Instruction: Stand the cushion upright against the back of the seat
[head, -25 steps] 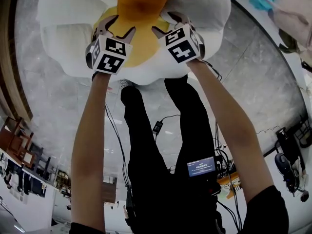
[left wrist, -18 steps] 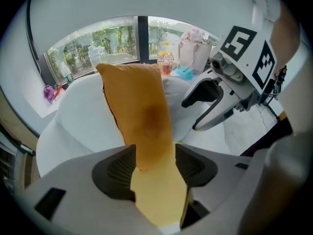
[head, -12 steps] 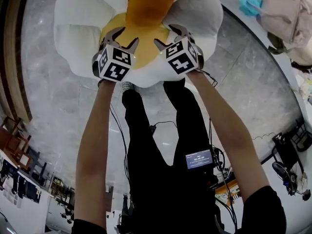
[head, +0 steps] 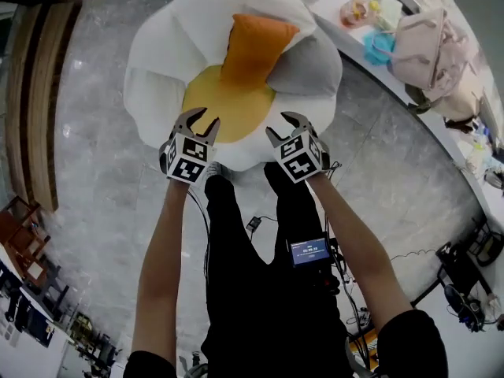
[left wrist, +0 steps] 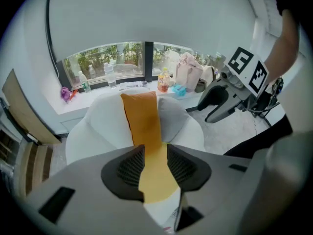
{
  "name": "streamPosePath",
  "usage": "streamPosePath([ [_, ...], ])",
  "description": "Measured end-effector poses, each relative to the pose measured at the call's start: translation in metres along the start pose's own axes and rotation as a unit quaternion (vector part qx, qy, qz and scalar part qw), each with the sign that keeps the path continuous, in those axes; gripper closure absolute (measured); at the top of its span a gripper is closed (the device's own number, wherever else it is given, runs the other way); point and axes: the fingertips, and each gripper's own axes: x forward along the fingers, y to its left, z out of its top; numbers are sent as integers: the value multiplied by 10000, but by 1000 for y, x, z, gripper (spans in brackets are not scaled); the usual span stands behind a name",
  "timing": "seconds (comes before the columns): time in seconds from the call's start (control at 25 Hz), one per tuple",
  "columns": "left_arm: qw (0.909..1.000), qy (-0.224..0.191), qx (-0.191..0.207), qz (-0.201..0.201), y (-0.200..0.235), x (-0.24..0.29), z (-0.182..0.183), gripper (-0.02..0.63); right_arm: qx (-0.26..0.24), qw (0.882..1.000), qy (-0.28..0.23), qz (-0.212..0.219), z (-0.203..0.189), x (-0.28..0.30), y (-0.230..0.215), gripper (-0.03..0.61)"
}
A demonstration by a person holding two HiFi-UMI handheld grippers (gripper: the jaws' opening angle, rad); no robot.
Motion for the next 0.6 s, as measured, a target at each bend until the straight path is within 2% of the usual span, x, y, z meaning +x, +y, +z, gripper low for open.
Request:
streamPosePath([
  [0.16, 9986, -226, -466, -59, -5, -46, 1, 493, -16, 10000, -23, 82, 13, -40, 27, 388],
  [0.36, 9925, -532, -1095, -58, -3, -104, 5, 547, -221, 9996, -159, 82, 38, -85, 58, 428],
  [0.52, 9907, -806, -1088, -136, -10, -155, 11, 563, -410, 9989, -207, 6, 58, -121, 90, 448],
  [0.6, 9890, -1004, -1070, -192, -12, -176, 18, 574, -509, 9985, -173, 69, 66, -133, 103, 479],
])
